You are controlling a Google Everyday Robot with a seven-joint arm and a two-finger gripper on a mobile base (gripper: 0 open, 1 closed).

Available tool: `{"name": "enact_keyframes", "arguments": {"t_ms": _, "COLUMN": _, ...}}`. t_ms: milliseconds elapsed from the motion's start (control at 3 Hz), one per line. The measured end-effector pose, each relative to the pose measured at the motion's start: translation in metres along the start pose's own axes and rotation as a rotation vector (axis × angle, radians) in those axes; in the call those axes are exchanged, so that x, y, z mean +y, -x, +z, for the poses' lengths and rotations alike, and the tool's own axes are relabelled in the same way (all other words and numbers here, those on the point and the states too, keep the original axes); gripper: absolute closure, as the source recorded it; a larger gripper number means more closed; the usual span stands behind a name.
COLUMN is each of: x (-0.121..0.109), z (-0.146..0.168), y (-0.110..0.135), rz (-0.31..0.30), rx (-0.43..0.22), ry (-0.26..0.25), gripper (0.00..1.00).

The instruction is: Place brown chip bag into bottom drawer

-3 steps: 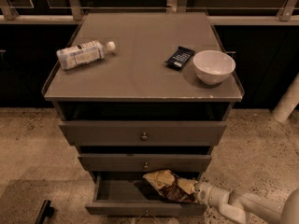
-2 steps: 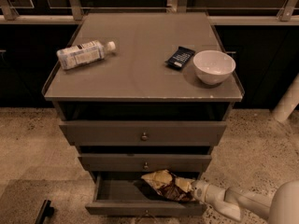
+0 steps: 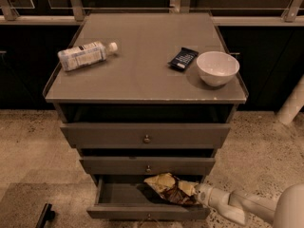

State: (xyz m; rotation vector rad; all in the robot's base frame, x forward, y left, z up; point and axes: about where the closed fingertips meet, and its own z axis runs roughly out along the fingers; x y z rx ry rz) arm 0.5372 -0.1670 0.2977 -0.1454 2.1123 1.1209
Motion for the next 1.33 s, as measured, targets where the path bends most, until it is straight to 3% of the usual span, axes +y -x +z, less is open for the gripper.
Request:
{"name": "enact_keyframes", "arguments": {"t_ms": 667, "x": 0.0000, "z": 0.0000, "y": 0.0000, "rz": 0.000, "rx": 0.000, "ry": 0.000, "gripper": 0.11}}
{"name": "enact_keyframes", "arguments": {"t_ms": 1000, "x": 0.0001, "z": 0.0001, "y": 0.0000, "rz": 0.000, "rx": 0.000, "ry": 0.000, "gripper": 0.00}}
{"name": "enact_keyframes", "arguments": {"t_ms": 1333, "x": 0.0001, "z": 0.0001, "y": 0.0000, "rz": 0.000, "rx": 0.000, "ry": 0.000, "gripper": 0.00}}
